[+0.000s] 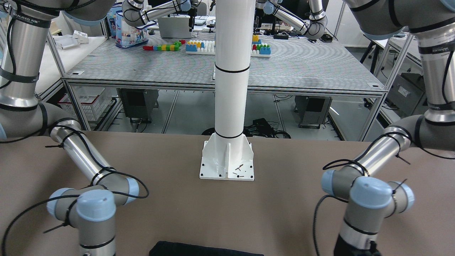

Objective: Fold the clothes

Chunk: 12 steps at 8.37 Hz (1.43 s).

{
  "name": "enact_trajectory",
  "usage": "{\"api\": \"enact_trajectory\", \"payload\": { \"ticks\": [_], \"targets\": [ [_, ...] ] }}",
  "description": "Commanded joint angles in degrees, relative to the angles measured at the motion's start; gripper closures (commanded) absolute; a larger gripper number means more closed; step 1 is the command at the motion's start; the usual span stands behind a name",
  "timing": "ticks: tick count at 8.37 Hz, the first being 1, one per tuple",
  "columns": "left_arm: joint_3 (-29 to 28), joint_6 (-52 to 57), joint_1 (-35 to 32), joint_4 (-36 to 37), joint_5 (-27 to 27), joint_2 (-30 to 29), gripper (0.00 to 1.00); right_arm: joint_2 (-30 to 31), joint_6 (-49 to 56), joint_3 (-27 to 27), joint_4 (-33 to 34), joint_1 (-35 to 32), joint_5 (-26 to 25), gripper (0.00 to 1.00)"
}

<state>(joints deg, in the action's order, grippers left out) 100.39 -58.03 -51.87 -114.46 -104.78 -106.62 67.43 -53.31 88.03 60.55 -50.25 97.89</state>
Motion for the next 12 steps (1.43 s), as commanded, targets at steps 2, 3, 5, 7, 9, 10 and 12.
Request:
{"api": "enact_trajectory", "payload": {
  "ticks": [2,3,5,7,9,10,12],
  "targets": [
    [2.26,30.16,-16.20,4.75,-1.66,11.51,0.00,14.63,35.39,7.22,5.16,-16.85,1.69,0.06],
    [2.09,37.99,-20.77,7.03,-1.57,12.57,0.00,17.10,41.04,10.38,8.49,-20.81,1.52,0.06],
    [2.17,47.97,-28.60,8.11,-1.13,15.29,0.00,21.41,48.71,18.19,15.87,-27.42,0.73,0.06],
    [1.65,48.53,-31.79,6.45,-1.04,19.94,0.00,27.11,50.76,22.78,15.91,-28.50,-4.61,0.06],
    [2.96,47.06,-33.38,6.96,-0.87,18.48,0.00,26.71,49.90,23.41,15.74,-28.41,-4.73,0.06],
    [2.97,47.30,-33.47,6.10,-0.08,18.99,0.00,26.70,48.75,23.15,15.73,-28.41,-4.38,0.06],
    [2.53,47.22,-33.29,5.39,0.54,18.12,0.00,26.96,48.83,23.24,15.73,-28.41,-4.20,0.06]
  ]
}}
